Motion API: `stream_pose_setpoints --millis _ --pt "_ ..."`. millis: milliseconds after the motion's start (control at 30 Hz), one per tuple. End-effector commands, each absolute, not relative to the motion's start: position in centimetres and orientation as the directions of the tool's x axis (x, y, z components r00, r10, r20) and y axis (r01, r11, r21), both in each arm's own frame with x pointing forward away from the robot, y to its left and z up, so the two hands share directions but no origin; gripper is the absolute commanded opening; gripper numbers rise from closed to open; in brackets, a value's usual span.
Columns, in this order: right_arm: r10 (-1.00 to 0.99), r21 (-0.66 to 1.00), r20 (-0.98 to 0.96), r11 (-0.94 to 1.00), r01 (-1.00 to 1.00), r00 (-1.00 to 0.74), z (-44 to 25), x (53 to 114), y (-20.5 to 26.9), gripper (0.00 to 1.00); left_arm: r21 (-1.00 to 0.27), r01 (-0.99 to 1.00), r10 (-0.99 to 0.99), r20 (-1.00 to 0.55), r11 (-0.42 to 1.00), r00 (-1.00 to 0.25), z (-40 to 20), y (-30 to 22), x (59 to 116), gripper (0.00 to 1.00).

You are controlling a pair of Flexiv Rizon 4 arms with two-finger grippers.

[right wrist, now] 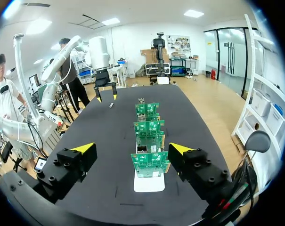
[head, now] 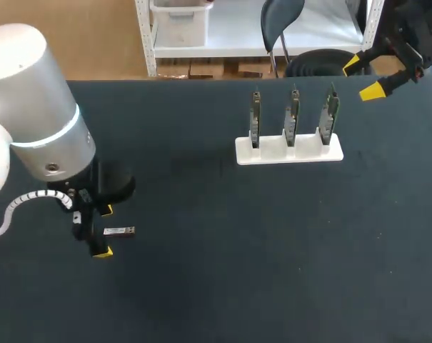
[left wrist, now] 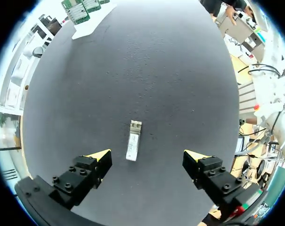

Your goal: Pick up the optical module with the left hand, and insert it into the network port with the right hand.

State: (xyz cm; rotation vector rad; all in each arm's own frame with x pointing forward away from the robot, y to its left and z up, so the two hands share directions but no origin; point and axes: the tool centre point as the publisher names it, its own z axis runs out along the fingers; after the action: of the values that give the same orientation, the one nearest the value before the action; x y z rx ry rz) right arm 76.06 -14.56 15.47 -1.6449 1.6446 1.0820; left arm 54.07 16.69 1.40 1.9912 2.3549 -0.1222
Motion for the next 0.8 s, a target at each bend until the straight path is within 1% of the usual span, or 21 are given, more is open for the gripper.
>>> stream_pose_setpoints --millis 33,800 --pt "-0.526 0.145 -0.847 -0.080 -0.986 -0.082 15.4 75.9 -14.5 1.00 -0.034 0.985 0.982 -0.085 0.166 -0.169 0.8 16.7 55.1 1.00" --pt "-0.526 0.145 -0.847 -0.080 -0.986 -0.082 15.4 75.9 -14.5 1.00 -0.085 0.986 0.987 -0.061 0.146 -0.151 -1.0 17.5 55.4 1.00"
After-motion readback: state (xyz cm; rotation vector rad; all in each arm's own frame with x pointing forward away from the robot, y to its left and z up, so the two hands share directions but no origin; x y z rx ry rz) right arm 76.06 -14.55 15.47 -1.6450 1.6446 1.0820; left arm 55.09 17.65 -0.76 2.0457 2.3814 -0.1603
